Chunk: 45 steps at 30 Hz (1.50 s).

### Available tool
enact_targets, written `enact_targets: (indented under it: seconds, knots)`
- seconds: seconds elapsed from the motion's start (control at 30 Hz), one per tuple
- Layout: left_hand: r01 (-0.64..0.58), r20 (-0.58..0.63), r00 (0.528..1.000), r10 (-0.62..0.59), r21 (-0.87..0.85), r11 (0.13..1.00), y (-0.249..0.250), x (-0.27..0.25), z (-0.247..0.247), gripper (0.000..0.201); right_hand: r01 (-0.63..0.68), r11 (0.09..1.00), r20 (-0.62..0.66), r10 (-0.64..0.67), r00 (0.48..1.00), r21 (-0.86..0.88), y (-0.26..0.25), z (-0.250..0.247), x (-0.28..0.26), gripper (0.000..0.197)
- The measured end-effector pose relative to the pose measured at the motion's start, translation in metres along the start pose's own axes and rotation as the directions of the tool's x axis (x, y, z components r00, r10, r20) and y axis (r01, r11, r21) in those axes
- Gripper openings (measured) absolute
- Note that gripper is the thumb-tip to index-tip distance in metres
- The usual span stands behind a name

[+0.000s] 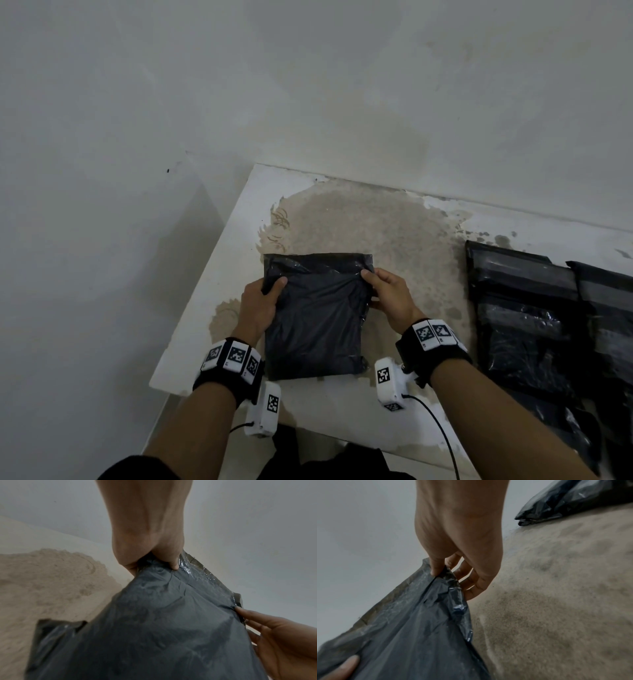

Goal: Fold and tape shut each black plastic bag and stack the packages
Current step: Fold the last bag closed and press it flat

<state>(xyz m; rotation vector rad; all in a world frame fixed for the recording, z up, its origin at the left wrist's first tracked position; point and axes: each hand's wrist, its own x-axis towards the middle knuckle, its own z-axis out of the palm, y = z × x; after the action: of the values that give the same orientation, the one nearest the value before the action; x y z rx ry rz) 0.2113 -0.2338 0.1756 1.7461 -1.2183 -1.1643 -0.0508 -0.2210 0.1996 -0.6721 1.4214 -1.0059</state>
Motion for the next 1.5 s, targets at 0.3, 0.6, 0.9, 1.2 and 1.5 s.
enact_targets:
  seconds: [0.3, 0.6, 0.9, 1.2, 1.5]
  knots:
    - [0.032, 0.017, 0.999, -0.031, -0.081, 0.996, -0.004, -0.007, 0.003, 0.021, 0.111, 0.991, 0.058, -0.107, 0.993, -0.074, -0.023, 0.014, 0.017, 0.019]
    - [-0.07, -0.115, 0.992, 0.056, -0.119, 0.991, 0.017, 0.006, -0.008, 0.034, 0.097, 0.993, 0.063, -0.093, 0.994, -0.073, -0.019, 0.017, 0.009, 0.019]
    - [-0.073, -0.068, 0.995, 0.069, -0.062, 0.995, 0.023, 0.014, -0.015, 0.036, 0.157, 0.984, 0.019, -0.156, 0.988, -0.088, -0.019, 0.016, 0.01, 0.034]
    - [-0.049, -0.035, 0.998, 0.045, -0.096, 0.994, 0.033, 0.013, -0.019, 0.025, 0.085, 0.986, 0.156, -0.063, 0.986, -0.143, -0.017, 0.011, 0.009, 0.018]
    - [-0.104, 0.023, 0.994, 0.105, -0.042, 0.994, 0.033, 0.017, -0.034, 0.018, 0.153, 0.943, 0.019, -0.154, 0.988, -0.295, -0.011, 0.012, 0.018, 0.013]
